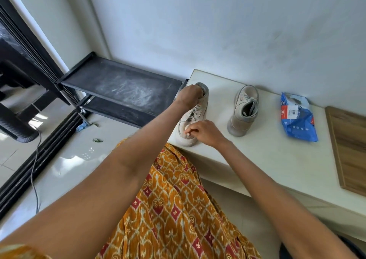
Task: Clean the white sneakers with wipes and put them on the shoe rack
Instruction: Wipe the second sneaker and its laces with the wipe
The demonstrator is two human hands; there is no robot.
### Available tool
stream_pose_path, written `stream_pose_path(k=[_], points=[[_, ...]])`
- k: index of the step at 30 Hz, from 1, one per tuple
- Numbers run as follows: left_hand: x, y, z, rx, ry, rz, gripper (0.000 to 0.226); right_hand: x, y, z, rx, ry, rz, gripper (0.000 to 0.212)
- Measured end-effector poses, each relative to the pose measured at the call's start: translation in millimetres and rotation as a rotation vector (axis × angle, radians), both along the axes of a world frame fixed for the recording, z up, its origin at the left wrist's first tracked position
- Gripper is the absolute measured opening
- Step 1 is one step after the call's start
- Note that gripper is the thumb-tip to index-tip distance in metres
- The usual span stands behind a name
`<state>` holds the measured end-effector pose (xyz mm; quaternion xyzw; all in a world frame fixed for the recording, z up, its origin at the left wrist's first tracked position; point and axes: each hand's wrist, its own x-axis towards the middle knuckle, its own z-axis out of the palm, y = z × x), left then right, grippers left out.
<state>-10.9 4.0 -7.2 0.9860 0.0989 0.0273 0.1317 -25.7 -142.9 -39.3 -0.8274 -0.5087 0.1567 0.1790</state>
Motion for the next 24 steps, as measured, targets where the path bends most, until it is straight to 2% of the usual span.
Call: stream_pose_path(k=[2,5,7,12,15,16,18,21,24], points=[[-1.1,-1.4,1.6,-0.002,-0.009,0.000,0.043,9.3,2.5,13.4,-0.049,0.070,0.057,0.017],[-0.6,-1.2,2.0,-0.015,0.003,0.008,0.041,16.7,17.8,15.7,0.131,0.044,-0.182,0.018],[-0.8,-0.6,0.3,-0.024,0.005,0.017,0.039,8.2,28.7,7.5,0.155,0.025,-0.241,0.018],[-0.1,1.7,0.5,-0.039,0.007,0.022,0.009,-4.7,16.1,-8.8,0.040,0.059,-0.092,0.021],[2.7,1.4,2.5,-0.052,0.024,0.037,0.009,11.8,2.3,5.5,-0.074,0.146,0.066,0.019],[2.9,0.9,4.2,-0.063,0.027,0.045,0.011,18.5,-1.4,10.7,-0.071,0.184,0.053,0.018],[3.7,0.7,8.4,-0.096,0.046,0.038,0.018,33.6,-9.1,17.8,0.128,0.274,-0.159,0.019],[0.7,-4.1,10.2,-0.196,0.078,-0.001,0.022,57.4,-12.0,14.2,0.500,0.177,-0.635,0.022],[-2.9,-7.0,8.2,-0.333,0.049,0.031,0.022,69.1,0.6,18.9,0.655,0.166,-0.921,0.021]])
